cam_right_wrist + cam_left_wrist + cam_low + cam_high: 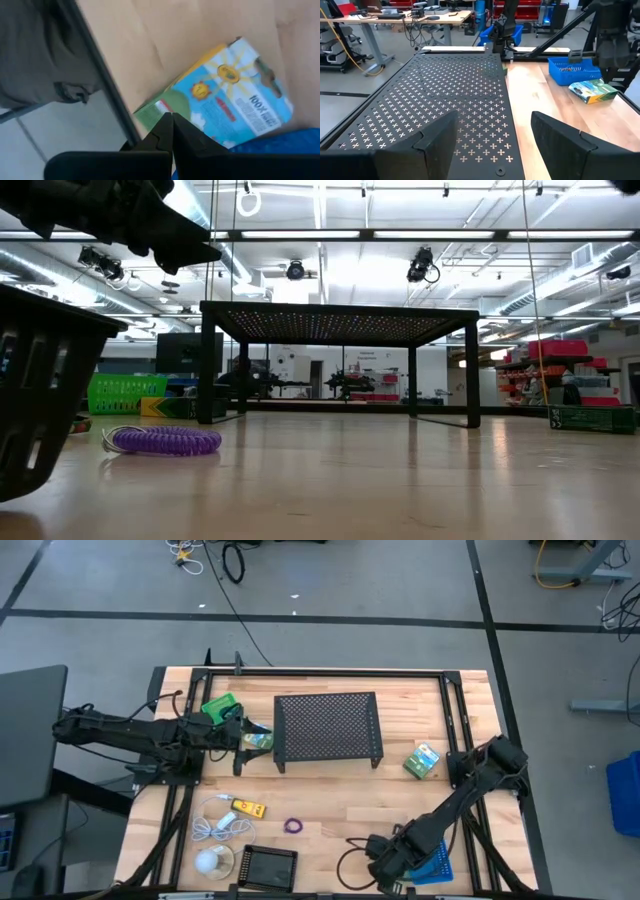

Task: Pick & Place Office Desk Supplies
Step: Put the yellow crayon box into the black bin

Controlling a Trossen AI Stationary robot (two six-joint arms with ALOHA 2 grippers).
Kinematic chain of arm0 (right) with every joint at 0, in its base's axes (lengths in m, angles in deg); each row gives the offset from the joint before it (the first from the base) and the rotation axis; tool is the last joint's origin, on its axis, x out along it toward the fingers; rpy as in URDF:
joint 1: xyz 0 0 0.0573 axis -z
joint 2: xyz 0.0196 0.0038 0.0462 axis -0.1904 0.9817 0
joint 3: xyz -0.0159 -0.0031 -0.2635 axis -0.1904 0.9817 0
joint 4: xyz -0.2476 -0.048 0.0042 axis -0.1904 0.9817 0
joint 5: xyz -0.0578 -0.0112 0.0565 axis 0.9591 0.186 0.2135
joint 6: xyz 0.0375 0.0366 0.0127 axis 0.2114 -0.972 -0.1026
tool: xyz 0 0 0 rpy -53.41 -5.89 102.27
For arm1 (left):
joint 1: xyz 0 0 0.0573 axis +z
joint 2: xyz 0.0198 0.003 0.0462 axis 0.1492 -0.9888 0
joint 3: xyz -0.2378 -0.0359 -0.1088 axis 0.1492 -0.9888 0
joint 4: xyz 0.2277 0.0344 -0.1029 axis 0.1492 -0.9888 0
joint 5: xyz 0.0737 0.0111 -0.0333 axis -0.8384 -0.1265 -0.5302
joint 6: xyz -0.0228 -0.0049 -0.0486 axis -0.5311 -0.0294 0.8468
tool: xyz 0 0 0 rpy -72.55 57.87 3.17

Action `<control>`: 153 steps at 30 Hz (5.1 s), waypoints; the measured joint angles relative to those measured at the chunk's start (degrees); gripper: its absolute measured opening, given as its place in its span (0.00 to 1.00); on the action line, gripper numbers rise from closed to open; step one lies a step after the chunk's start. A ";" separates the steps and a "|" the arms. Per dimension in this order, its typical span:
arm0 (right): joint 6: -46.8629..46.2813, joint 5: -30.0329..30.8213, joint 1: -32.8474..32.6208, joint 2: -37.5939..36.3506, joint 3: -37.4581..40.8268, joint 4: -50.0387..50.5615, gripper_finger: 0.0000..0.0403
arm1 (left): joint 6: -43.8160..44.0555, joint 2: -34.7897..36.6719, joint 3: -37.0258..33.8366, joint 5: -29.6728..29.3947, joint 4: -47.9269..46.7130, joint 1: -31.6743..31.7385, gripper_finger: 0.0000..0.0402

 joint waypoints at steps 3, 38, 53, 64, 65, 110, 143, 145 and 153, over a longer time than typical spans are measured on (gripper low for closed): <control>0.00 -0.35 -0.18 1.22 0.00 0.18 0.00 | -0.30 0.00 0.00 -0.01 0.02 0.02 0.65; 17.27 9.44 7.24 4.96 -0.04 0.59 0.00 | -0.95 0.00 -0.02 -0.05 -0.79 0.02 0.65; 30.06 23.37 16.16 5.13 0.09 1.90 0.00 | -0.80 0.00 -0.02 -0.08 -0.68 0.03 0.65; 28.39 24.25 12.02 3.52 0.42 -5.90 0.00 | -0.78 0.02 -0.02 -0.08 -0.68 0.02 0.65; 28.83 24.43 11.82 3.52 0.41 -7.27 0.00 | -0.78 0.02 -0.02 -0.08 -0.68 0.04 0.65; 6.31 30.78 8.92 8.88 0.11 1.54 0.00 | -0.78 0.02 -0.04 -0.23 -0.11 0.04 0.65; 6.01 35.13 8.05 5.46 0.09 2.10 0.00 | -0.73 0.02 -0.04 -0.03 -0.37 0.02 0.65; 7.16 34.99 9.00 5.46 0.11 2.13 0.00 | -0.73 0.02 -0.04 -0.03 -0.36 0.02 0.65; 6.09 34.04 11.25 5.74 0.09 6.42 0.00 | -0.73 0.02 -0.04 -0.01 -0.77 0.02 0.65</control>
